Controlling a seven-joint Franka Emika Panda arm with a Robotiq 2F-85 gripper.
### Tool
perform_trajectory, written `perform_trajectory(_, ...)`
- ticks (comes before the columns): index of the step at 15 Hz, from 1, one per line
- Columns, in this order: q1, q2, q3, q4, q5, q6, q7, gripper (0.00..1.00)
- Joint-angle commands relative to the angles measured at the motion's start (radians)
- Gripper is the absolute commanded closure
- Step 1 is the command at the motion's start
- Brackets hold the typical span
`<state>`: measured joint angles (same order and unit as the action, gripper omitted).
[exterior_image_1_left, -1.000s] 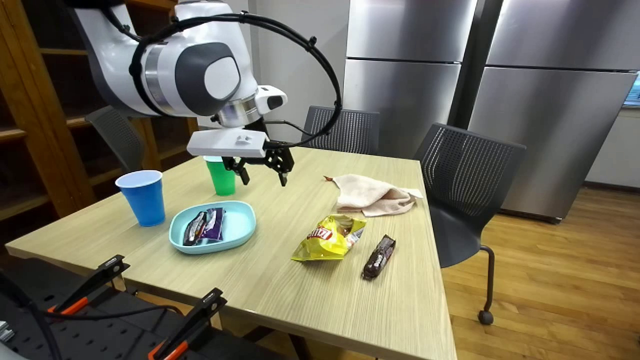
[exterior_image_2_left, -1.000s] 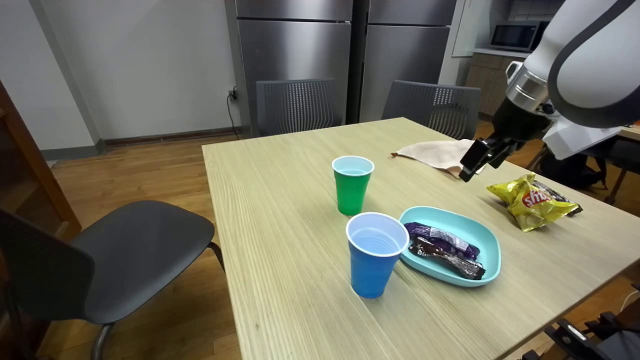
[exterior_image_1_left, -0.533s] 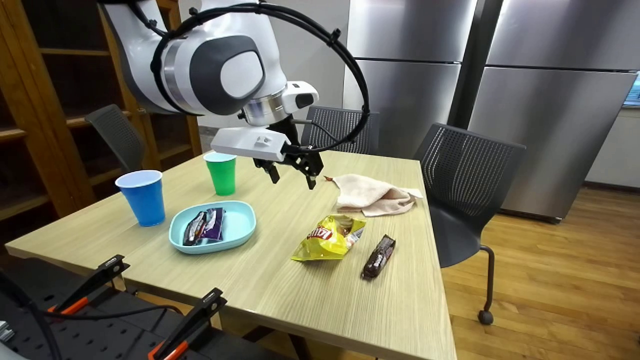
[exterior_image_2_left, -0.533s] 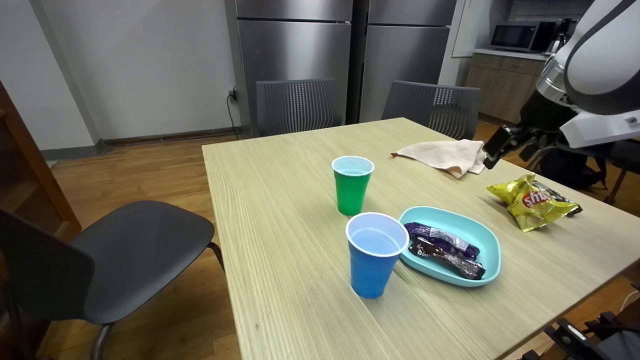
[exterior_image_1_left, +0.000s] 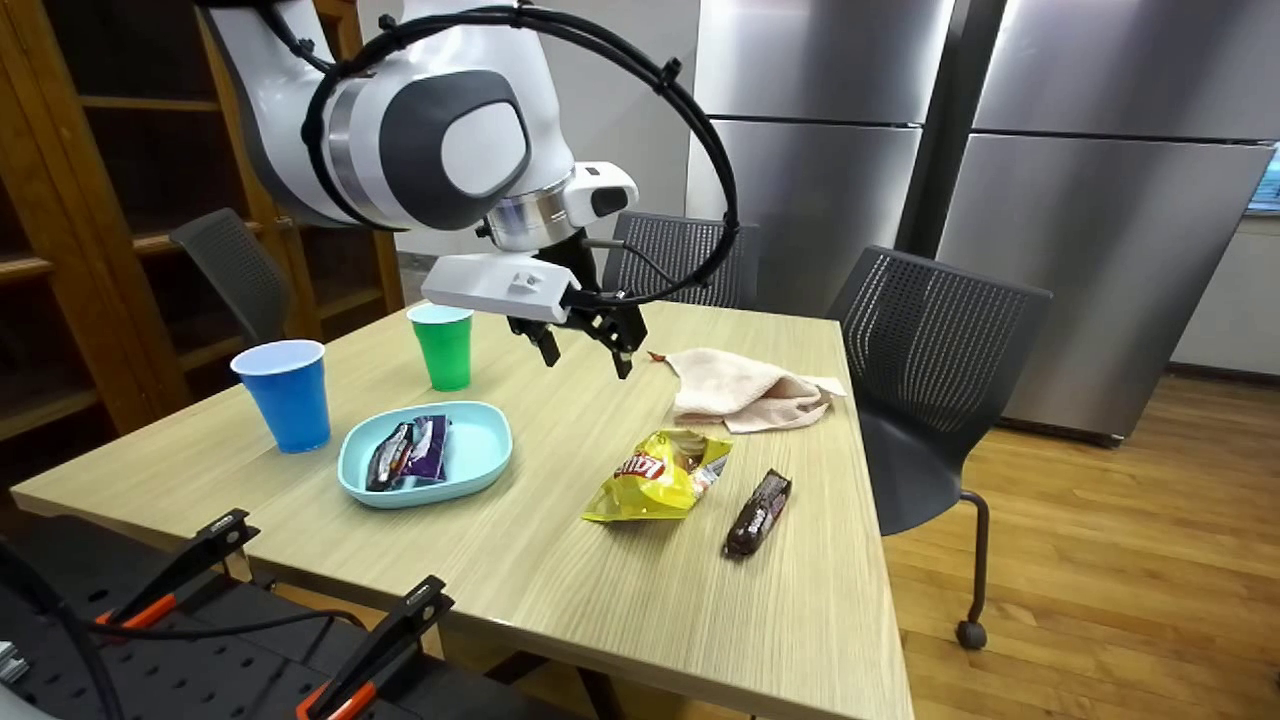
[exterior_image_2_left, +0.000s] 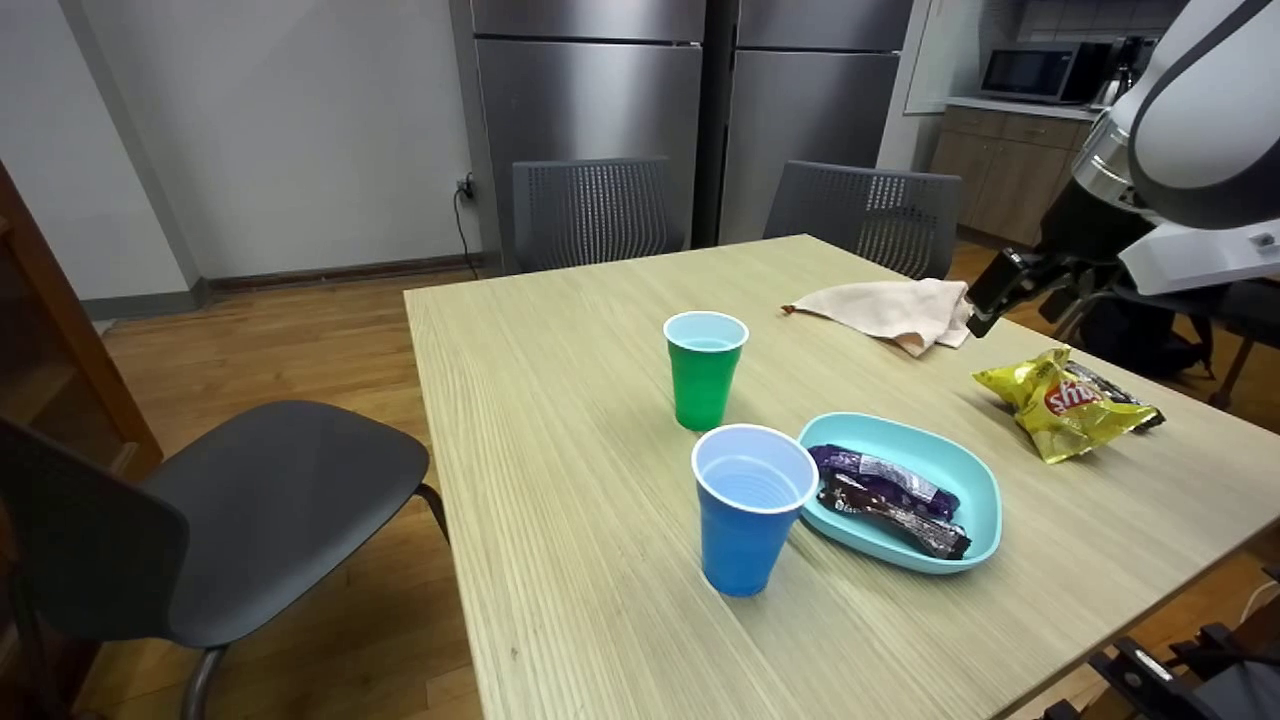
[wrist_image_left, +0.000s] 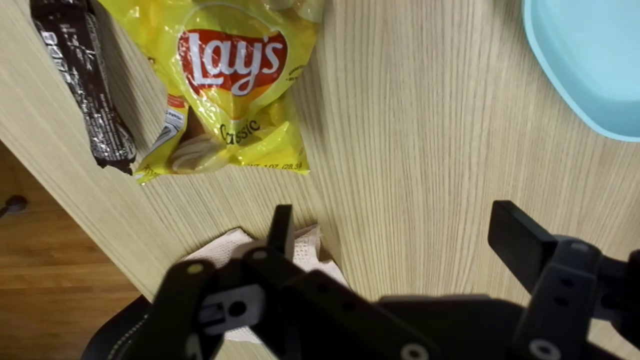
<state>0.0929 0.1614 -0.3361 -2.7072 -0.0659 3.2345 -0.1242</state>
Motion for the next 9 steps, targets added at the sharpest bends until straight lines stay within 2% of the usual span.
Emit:
perform_trajectory(1, 0.000, 0.000, 0.000, 0.000, 0.000, 0.000, 0.000, 0.00)
perform_trajectory(5, -0.015, -0.043, 0.001, -0.010, -0.011, -0.036, -0.016, 0.00)
perform_trajectory(8, -0.064, -0.090, 0.019, -0.012, -0.010, -0.121, -0.038, 0.00)
perform_trajectory(9, -0.104, -0.097, 0.037, -0.004, -0.028, -0.154, -0.029, 0.00)
